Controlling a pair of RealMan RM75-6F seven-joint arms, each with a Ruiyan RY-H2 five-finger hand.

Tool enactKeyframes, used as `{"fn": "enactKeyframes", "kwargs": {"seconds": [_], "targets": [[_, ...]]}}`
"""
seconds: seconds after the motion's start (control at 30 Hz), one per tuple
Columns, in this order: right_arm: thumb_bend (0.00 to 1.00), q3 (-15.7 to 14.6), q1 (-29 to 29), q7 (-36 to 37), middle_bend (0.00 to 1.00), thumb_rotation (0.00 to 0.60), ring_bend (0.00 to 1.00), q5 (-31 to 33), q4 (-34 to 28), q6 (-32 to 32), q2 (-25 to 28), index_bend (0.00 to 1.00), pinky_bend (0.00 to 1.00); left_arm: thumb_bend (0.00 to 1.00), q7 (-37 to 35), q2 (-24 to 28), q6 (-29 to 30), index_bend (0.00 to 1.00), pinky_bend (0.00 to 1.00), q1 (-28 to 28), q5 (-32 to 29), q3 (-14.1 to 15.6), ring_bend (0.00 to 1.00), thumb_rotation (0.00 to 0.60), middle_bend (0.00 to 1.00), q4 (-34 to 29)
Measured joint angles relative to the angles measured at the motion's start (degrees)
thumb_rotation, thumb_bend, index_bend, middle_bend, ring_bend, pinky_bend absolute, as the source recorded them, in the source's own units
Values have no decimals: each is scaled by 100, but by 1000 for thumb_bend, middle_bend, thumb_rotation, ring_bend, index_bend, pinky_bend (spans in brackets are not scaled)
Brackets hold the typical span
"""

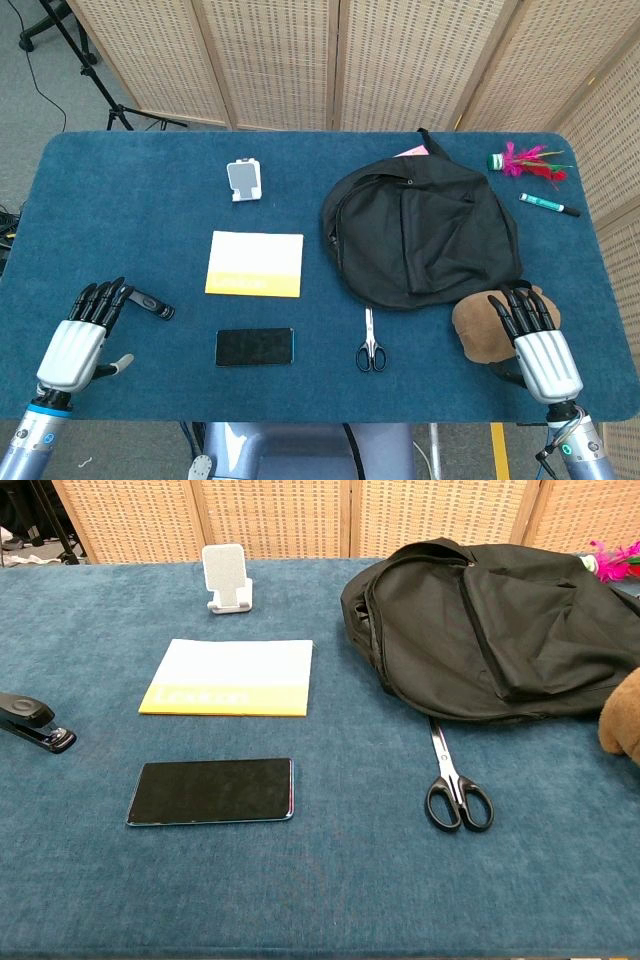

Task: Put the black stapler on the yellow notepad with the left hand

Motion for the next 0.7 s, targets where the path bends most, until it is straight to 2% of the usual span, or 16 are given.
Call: {"fn": "enactKeyframes", "kwargs": {"seconds": [0.7], "targets": [[105,17,27,-64,0,600,0,44,-21,-71,-19,0,0,0,-48,-11,-71,0,0,-41,-27,-16,0,600,0,65]]}}
